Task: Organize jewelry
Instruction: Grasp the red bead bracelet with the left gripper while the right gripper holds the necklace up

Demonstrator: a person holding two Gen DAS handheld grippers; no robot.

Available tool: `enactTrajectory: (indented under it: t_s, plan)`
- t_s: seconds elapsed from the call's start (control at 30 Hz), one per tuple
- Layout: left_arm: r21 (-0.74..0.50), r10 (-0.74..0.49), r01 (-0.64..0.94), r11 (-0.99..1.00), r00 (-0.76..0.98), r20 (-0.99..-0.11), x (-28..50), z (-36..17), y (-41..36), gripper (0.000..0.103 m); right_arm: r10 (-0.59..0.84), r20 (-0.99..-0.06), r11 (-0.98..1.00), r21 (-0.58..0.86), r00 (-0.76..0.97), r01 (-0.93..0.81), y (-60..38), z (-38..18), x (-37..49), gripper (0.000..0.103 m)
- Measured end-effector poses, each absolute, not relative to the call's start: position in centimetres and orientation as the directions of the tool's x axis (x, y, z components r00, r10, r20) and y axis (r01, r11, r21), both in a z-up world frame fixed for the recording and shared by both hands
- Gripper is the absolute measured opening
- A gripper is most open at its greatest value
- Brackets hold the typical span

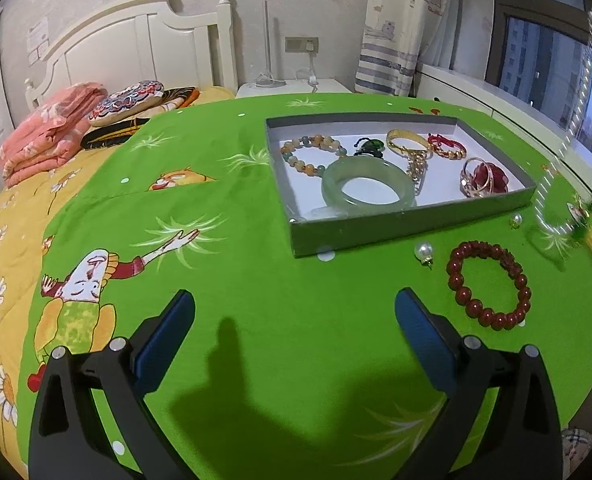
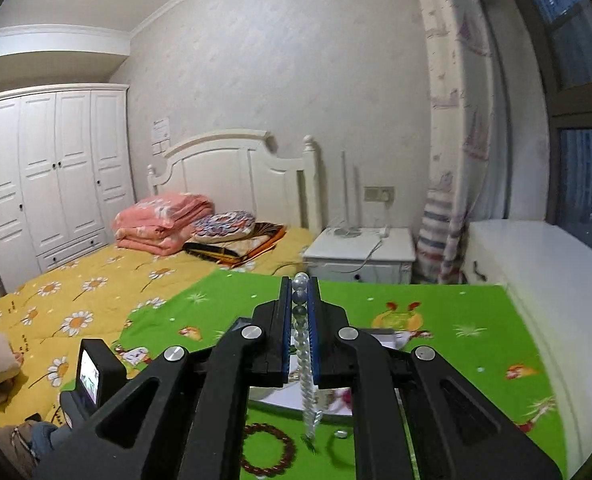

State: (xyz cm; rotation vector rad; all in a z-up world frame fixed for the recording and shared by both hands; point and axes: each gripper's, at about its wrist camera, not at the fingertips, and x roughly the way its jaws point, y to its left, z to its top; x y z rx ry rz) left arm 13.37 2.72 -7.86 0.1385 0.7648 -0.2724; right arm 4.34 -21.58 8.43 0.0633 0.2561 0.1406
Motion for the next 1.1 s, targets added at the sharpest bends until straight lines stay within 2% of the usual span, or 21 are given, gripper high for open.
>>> enactTrajectory:
  t_s: [0.17, 0.43, 0.53, 0.73, 0.8, 0.83, 1.1]
  plan:
    - [0.065, -0.187, 0.326, 0.943, 0.68, -0.709, 12.8, -7.7, 1.5, 0.097, 0.123, -0.304, 0.99, 0.097, 0.945, -0.098, -23.3, 5.8, 3.8, 0.009]
    - [-0.031, -0.354, 0.493, 0.87, 0.578, -0.736, 10.2, -7.0, -3.7, 0.096, 0.121, -0.364, 0.987, 0.143, 0.924, -0.073, -25.5, 1.9, 2.7, 0.009]
    - [-0.016, -0.356, 0.52, 0.854, 0.561, -0.748, 9.9, -7.6, -5.8, 0.079, 0.126, -0.373, 0.986, 0.151, 0.919, -0.074, -25.7, 1.0, 2.4, 0.009]
    - [0.063, -0.366, 0.615, 0.786, 0.545, -0.755, 9.5, -8.1, -9.7, 0.072, 0.143, -0.384, 0.98, 0.184, 0.912, -0.076, -26.7, -0.4, 2.2, 0.009]
    - [0.088, -0.357, 0.635, 0.768, 0.538, -0.764, 9.8, -8.4, -10.9, 0.065, 0.148, -0.387, 0.977, 0.198, 0.91, -0.075, -27.2, -0.7, 2.3, 0.009]
    - [0.093, -0.354, 0.65, 0.754, 0.521, -0.777, 10.1, -8.8, -11.6, 0.056, 0.15, -0.389, 0.976, 0.203, 0.909, -0.074, -27.3, -0.8, 2.4, 0.009]
    - [0.013, -0.376, 0.642, 0.767, 0.466, -0.801, 12.7, -9.0, -14.0, 0.05, 0.163, -0.396, 0.97, 0.231, 0.903, -0.074, -28.1, -1.5, 2.2, 0.009]
